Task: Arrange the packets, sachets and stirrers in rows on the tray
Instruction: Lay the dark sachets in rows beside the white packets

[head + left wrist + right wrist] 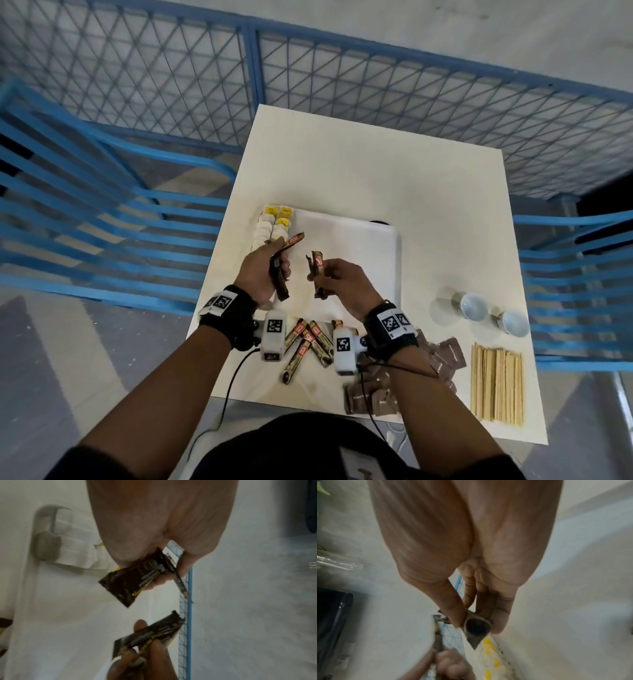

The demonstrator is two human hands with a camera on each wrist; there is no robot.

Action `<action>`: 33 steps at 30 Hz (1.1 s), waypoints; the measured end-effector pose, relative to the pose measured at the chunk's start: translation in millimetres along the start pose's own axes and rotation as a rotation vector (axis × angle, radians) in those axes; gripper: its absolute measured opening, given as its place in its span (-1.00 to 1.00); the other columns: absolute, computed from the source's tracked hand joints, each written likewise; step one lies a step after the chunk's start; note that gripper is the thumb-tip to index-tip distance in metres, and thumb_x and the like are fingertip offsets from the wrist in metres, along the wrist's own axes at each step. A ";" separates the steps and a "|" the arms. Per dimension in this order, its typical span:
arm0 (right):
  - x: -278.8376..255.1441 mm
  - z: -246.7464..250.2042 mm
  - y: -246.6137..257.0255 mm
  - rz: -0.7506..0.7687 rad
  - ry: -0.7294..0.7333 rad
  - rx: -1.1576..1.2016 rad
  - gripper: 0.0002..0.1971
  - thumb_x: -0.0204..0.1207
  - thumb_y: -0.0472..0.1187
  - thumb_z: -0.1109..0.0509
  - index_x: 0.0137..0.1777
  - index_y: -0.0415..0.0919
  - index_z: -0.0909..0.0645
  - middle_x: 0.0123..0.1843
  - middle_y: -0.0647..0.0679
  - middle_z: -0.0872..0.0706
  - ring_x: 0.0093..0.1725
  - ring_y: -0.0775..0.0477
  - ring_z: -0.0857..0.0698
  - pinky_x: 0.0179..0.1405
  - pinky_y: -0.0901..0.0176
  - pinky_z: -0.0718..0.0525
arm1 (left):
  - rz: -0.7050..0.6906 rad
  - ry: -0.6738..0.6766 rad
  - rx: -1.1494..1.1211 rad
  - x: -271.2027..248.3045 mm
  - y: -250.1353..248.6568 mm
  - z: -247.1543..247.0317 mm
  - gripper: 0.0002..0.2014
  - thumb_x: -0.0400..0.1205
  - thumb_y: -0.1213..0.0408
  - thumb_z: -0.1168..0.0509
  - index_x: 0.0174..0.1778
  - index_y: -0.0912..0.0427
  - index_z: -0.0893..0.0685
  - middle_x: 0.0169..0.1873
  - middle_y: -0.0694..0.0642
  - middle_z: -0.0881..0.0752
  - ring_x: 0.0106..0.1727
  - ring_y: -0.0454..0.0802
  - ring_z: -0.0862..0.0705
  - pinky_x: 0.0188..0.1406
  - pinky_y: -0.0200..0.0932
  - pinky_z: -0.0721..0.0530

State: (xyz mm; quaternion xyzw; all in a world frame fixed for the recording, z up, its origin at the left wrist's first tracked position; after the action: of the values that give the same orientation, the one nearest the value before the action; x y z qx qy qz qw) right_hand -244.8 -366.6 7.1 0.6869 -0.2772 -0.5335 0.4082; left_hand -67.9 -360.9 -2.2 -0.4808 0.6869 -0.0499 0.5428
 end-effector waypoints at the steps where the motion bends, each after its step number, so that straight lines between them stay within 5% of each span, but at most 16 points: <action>1: 0.8 3.6 3.9 0.014 -0.020 0.020 -0.74 0.51 -0.55 -0.44 0.19 -0.51 -0.60 -0.01 -0.36 -0.82 -0.33 -0.20 -0.71 -0.26 0.01 -0.67 | -0.015 -0.043 0.019 2.7 2.1 3.2 -0.88 0.77 0.29 -0.30 -0.09 0.17 -0.60 -0.41 0.11 -0.54 -0.47 0.01 -0.52 -0.47 -0.14 -0.53; 5: 2.4 6.3 21.6 0.094 -0.087 0.062 -0.78 0.51 -0.48 -0.49 0.14 -0.42 -0.66 -0.02 -0.44 -0.80 -0.29 -0.25 -0.72 -0.20 -0.03 -0.70 | -0.038 -0.049 0.109 4.3 15.5 -0.8 -0.90 0.78 0.42 -0.25 -0.06 0.22 -0.57 -0.28 0.16 -0.76 -0.28 0.07 -0.79 -0.44 -0.10 -0.54; 7: 4.3 3.8 25.7 0.116 -0.126 0.015 -0.74 0.45 -0.42 -0.57 0.12 -0.38 -0.70 -0.06 -0.36 -0.83 -0.28 -0.27 -0.76 -0.21 -0.01 -0.72 | -0.020 0.012 0.111 1.5 22.4 -10.6 -0.85 0.78 0.47 -0.22 -0.09 0.19 -0.56 -0.27 0.13 -0.79 -0.22 0.09 -0.75 -0.40 -0.10 -0.55; 11: 11.5 3.7 17.7 0.086 -0.228 -0.132 -0.74 0.37 -0.32 -0.64 0.06 -0.20 -0.76 -0.09 -0.10 -0.87 -0.26 -0.23 -0.84 -0.21 -0.01 -0.80 | 0.021 0.147 -0.003 -6.7 26.0 -32.1 -0.81 0.81 0.29 -0.17 0.18 0.26 -0.66 -0.06 0.22 -0.76 -0.18 0.13 -0.71 -0.21 -0.03 -0.67; 14: 13.2 0.9 12.9 0.070 -0.228 -0.167 -0.73 0.35 -0.27 -0.67 0.04 -0.16 -0.78 -0.09 -0.07 -0.87 -0.25 -0.18 -0.85 -0.14 -0.08 -0.85 | 0.036 0.193 -0.039 -9.3 24.4 -40.2 -0.76 0.81 0.16 -0.19 0.11 0.23 -0.69 -0.08 0.24 -0.77 -0.15 0.16 -0.74 -0.14 0.08 -0.70; 19: 12.1 -6.3 15.1 0.048 -0.187 -0.117 -0.69 0.37 -0.33 -0.66 0.11 -0.25 -0.74 -0.02 -0.16 -0.86 -0.16 -0.25 -0.86 -0.03 -0.25 -0.83 | -0.040 -0.024 0.013 0.8 25.2 -24.4 -0.80 0.84 0.28 -0.16 0.11 0.27 -0.66 0.04 0.31 -0.70 -0.05 0.21 -0.70 -0.02 0.18 -0.73; 24: 9.4 -16.4 17.4 0.070 -0.202 -0.065 -0.69 0.35 -0.25 -0.66 0.08 -0.16 -0.74 0.00 -0.11 -0.87 -0.13 -0.26 -0.86 -0.01 -0.31 -0.82 | -0.146 -0.182 0.052 1.0 11.1 -16.7 -0.78 0.83 0.40 -0.14 -0.06 0.26 -0.66 -0.15 0.22 -0.70 -0.20 0.11 -0.70 -0.18 0.01 -0.72; 29: 4.0 -14.5 27.4 0.120 -0.295 -0.084 -0.74 0.40 -0.21 -0.62 0.08 -0.06 -0.72 -0.06 0.04 -0.86 -0.25 -0.13 -0.85 -0.06 -0.13 -0.83 | -0.217 -0.205 -0.034 5.6 -5.1 -9.9 -0.79 0.82 0.44 -0.10 0.22 0.41 -0.62 -0.08 0.31 -0.80 -0.18 0.11 -0.84 -0.26 -0.02 -0.82; 31: 3.5 -7.0 33.1 0.127 -0.311 -0.025 -0.77 0.48 -0.30 -0.56 0.10 -0.15 -0.69 -0.08 -0.03 -0.86 -0.32 -0.10 -0.82 -0.16 -0.09 -0.81 | -0.227 -0.187 -0.090 7.8 -12.7 -4.7 -0.81 0.82 0.48 -0.08 0.20 0.41 -0.59 -0.14 0.33 -0.77 -0.22 0.19 -0.83 -0.15 0.12 -0.84; 33: 6.7 -1.0 36.0 0.128 -0.280 -0.052 -0.79 0.54 -0.31 -0.48 0.16 -0.16 -0.66 -0.12 -0.08 -0.87 -0.33 -0.02 -0.74 -0.28 0.08 -0.69 | -0.201 -0.170 -0.058 5.7 -18.4 -3.6 -0.86 0.78 0.49 -0.12 0.05 0.31 -0.59 -0.34 0.25 -0.63 -0.45 0.13 -0.65 -0.33 0.03 -0.80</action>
State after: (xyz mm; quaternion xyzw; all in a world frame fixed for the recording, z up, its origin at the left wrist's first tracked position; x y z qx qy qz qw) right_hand -240.0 -390.3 34.6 0.5760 -0.3608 -0.6040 0.4163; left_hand -59.3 -376.4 6.2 -0.5651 0.5879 -0.0430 0.5772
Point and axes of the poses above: each hand's wrist, its own x-axis towards the middle knuckle, its own z-axis out of the back of the hand, y = z × x, the point moved 7 cm from there along x, towards the middle knuckle
